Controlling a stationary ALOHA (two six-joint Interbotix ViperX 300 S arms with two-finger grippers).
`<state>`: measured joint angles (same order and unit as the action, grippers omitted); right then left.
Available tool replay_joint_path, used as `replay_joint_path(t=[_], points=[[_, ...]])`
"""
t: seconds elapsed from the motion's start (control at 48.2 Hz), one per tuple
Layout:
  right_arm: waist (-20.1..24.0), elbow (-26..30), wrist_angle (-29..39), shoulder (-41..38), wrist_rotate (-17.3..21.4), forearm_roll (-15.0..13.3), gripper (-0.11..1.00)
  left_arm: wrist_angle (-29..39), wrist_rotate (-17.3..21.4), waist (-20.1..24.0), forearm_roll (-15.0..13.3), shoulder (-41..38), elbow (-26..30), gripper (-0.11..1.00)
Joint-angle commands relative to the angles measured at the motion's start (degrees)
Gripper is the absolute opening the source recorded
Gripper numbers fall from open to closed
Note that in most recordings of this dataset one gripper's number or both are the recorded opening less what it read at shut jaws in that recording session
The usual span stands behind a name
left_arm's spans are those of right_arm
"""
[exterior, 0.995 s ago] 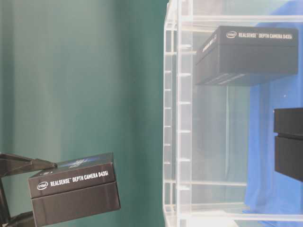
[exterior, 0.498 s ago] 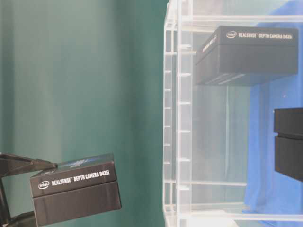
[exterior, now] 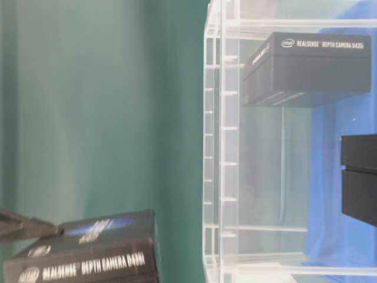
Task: Take the box out of the case with the left arm.
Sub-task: 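Carry the held boxes to the front left, outside the case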
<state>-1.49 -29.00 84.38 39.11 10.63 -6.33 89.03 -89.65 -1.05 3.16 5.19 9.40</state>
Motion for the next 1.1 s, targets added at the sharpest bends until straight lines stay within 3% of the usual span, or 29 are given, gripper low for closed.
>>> replay_joint_path(t=[0.0, 0.187, 0.436, 0.767, 1.078], points=[[-0.1, 0.5, -0.1, -0.2, 0.1, -0.2, 0.02, -0.3, -2.6, -3.6, 0.5, 2.2, 0.3, 0.63], [-0.1, 0.5, 0.0, -0.5, 0.1, -0.1, 0.02, -0.3, -9.3, -10.5, 0.5, 2.0, 0.4, 0.63], [-0.1, 0.5, 0.0, -0.5, 0.2, -0.1, 0.02, -0.4, -17.1, -16.5, 0.5, 1.1, 1.3, 0.63], [-0.1, 0.5, 0.0, -0.4, 0.2, 0.2, 0.02, -0.4, -17.8, -17.2, 1.3, 1.0, 0.8, 0.63], [-0.1, 0.5, 0.0, -0.5, 0.2, 0.2, 0.02, -2.7, -18.0, -17.2, 1.3, 0.8, -4.0, 0.63]])
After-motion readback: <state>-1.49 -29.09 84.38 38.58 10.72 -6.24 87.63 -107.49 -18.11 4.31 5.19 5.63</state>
